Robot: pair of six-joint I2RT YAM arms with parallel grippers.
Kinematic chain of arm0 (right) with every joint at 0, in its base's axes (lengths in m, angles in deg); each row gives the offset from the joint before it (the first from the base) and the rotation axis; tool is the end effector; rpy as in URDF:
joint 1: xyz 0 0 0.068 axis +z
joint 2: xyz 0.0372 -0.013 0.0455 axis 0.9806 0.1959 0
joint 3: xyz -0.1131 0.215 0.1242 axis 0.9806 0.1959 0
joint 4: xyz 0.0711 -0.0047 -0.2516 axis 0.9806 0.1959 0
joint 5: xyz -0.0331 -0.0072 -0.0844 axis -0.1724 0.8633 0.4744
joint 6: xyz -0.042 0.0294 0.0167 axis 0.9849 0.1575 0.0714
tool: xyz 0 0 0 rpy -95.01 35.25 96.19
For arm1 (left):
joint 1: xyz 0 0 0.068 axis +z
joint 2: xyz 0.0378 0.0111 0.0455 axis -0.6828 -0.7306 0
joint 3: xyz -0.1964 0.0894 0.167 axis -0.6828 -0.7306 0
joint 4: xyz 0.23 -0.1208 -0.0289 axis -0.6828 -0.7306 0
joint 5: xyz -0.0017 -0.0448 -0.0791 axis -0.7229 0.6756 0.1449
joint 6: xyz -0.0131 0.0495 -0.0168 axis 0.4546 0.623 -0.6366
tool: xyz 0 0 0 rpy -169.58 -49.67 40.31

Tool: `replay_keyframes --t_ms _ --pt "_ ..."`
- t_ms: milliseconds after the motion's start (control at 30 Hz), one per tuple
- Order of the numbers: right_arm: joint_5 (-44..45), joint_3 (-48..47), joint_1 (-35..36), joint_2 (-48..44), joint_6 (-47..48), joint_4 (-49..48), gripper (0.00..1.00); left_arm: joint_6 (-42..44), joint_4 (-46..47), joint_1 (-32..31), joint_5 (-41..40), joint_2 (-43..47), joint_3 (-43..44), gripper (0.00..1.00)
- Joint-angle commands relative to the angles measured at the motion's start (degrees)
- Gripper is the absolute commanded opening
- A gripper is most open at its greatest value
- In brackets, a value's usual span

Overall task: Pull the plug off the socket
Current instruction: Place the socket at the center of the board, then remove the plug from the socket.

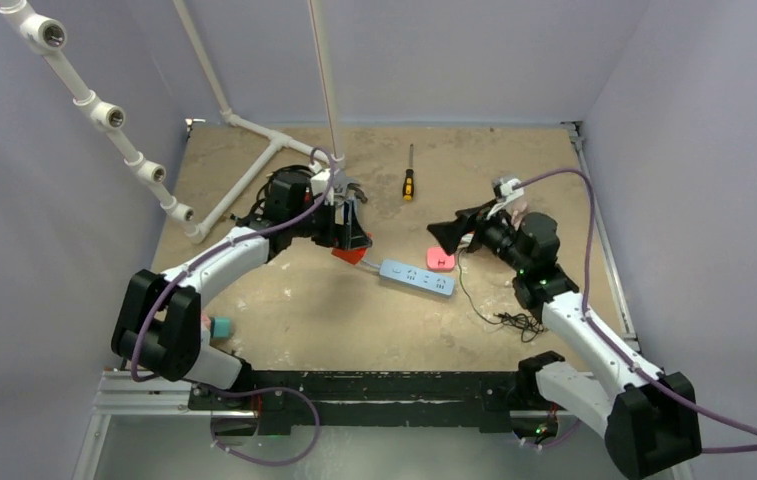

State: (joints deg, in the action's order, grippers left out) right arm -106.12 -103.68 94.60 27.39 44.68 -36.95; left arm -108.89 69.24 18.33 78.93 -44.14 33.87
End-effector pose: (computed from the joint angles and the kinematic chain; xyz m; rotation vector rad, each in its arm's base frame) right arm 0.2139 0.0741 0.2798 -0.2360 1.6939 0.7587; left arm 0.2764 -0.1463 0.2360 0.3610 2.3201 -0.9830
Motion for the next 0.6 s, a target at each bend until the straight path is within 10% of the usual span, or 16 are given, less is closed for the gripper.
replay_keyframes --t_ms 0,567 --pt "-9.66 3.05 9.62 -2.76 1.04 -12.84 0.91 -9.05 14.17 3.03 16.98 2.43 -1.45 0.0" --pt "9.98 2.11 29.81 12.52 7.43 -27.56 0.93 -18.33 21.72 3.99 23.06 5.34 -4.92 0.0"
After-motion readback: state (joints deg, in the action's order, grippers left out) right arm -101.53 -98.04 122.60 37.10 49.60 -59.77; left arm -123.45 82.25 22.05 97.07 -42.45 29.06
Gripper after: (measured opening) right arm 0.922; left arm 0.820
